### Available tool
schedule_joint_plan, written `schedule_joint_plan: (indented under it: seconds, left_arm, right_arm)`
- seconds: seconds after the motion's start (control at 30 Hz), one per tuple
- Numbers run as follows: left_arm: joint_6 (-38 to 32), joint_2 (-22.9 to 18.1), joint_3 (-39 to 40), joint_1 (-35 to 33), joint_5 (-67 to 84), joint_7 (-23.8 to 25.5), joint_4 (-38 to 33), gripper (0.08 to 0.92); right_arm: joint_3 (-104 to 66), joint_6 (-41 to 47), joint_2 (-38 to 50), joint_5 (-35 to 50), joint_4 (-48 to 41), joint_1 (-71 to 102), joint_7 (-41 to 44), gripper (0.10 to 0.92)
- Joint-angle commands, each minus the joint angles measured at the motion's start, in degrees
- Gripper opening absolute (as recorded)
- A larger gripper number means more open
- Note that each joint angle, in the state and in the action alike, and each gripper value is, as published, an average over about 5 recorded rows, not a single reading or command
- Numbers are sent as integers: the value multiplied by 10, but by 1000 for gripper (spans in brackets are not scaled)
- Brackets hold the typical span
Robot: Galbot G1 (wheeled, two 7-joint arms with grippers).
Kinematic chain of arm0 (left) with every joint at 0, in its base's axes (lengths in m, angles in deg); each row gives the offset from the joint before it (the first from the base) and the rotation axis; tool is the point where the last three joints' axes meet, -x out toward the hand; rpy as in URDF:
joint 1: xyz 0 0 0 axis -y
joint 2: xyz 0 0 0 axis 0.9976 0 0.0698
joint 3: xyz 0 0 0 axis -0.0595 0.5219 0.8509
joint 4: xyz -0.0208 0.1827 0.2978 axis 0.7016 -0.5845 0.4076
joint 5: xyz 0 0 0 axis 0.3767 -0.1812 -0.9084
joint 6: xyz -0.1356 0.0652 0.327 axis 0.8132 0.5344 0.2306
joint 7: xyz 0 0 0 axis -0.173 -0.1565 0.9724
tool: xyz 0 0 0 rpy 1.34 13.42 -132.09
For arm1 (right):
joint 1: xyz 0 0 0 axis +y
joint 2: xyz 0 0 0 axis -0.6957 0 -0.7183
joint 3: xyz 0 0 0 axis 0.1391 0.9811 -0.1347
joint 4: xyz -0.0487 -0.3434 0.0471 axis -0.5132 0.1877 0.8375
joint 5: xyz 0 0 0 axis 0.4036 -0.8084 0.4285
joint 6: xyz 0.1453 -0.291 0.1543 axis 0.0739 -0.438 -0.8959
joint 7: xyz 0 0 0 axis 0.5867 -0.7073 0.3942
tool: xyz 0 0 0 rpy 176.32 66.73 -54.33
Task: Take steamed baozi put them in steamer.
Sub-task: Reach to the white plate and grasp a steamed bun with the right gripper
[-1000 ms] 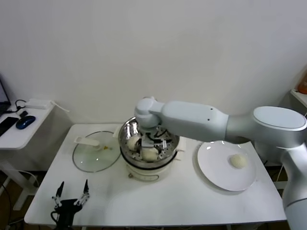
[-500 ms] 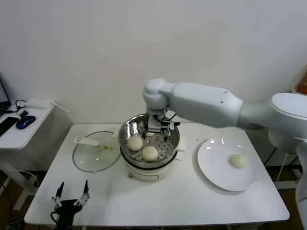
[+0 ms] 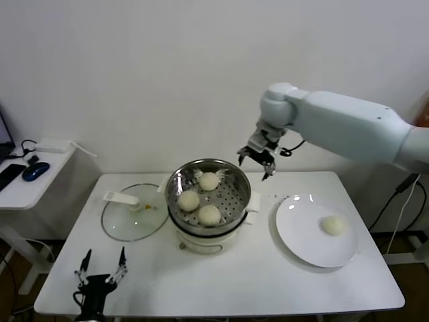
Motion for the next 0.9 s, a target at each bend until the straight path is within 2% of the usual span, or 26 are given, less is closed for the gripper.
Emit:
schedule_joint_plan:
  seconds: [0.03,0.2,0.43,0.67,0.9]
  left_arm:
    - [0,2,0,3,-1,1,-2,823]
    - [3,4,0,7,-2,2,0,823]
    - [3,3,1,11,-6,3,8,823]
    - [6,3,1,10,-7,7,8,823]
    - [4,4,-1,9,-7,6,13,823]
  right_arm:
    - [-11,124,155,49,-47,71,-32,823]
    - [-47,130,191,21,-61,127,-32,823]
    - [-111,119,219,-65,-56,212,-26,823]
    - [-161,101,224,-127,-74,287,-23,823]
    - [-214,60,202,-171,-134,334,-19,823]
